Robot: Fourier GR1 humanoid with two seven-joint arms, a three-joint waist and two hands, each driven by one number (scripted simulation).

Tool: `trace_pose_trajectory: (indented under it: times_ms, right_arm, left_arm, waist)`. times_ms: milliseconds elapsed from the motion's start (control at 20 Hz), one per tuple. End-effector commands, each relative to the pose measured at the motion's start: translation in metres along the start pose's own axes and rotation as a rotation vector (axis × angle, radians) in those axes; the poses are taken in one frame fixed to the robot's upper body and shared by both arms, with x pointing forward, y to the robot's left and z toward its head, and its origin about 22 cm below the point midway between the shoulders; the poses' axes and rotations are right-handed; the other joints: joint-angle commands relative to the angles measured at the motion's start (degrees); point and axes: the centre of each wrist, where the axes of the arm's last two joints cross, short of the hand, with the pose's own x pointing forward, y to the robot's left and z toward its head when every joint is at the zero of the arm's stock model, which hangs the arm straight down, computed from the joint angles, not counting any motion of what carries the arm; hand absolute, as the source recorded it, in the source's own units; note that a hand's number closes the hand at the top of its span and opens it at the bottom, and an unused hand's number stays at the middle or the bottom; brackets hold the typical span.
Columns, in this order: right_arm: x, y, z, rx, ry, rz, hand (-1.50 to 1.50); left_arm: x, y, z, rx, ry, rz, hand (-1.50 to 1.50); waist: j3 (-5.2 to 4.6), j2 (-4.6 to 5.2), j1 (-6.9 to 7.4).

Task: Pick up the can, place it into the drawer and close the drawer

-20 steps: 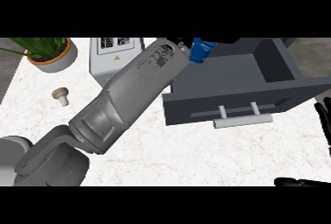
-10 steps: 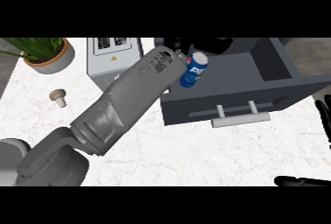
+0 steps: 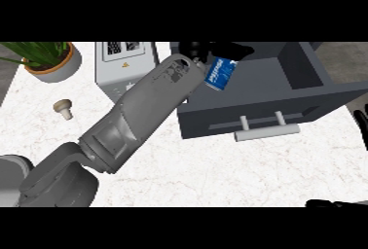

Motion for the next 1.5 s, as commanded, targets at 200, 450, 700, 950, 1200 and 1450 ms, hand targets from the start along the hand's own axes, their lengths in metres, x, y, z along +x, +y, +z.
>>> trace_pose_trajectory:
  times_ms: [200,450,700,950,1200,1450]
  right_arm:
    - [0.022,-0.011,-0.006,0.010,-0.119,0.232,-1.50]
    - [0.028,0.003,-0.014,0.078,-0.162,0.342,-1.50]
    - [0.028,0.012,-0.029,0.107,-0.208,0.514,-1.50]
    - [0.023,0.023,-0.022,0.166,-0.188,0.707,-1.50]
    - [-0.001,0.038,-0.052,0.201,-0.159,0.910,-1.50]
    - [-0.027,0.059,-0.053,0.228,-0.123,1.012,-1.50]
  left_arm:
    - [0.005,-0.001,0.002,0.019,0.043,0.088,-1.50]
    - [0.003,0.002,-0.001,0.008,0.019,0.132,-1.50]
    - [0.023,-0.004,0.002,0.036,0.005,0.182,-1.50]
    - [0.031,-0.005,0.001,0.032,-0.026,0.170,-1.50]
    - [0.043,-0.008,0.002,0.024,0.000,0.165,-1.50]
    - [0.016,0.006,0.001,0.028,-0.010,0.165,-1.50]
  waist:
    - [-0.03,-0.07,0.12]
    - [-0.09,0.03,1.57]
    - [-0.08,-0.52,3.26]
    - [-0.10,-1.14,4.82]
    - [-0.10,-1.29,6.82]
    - [-0.15,-1.78,8.14]
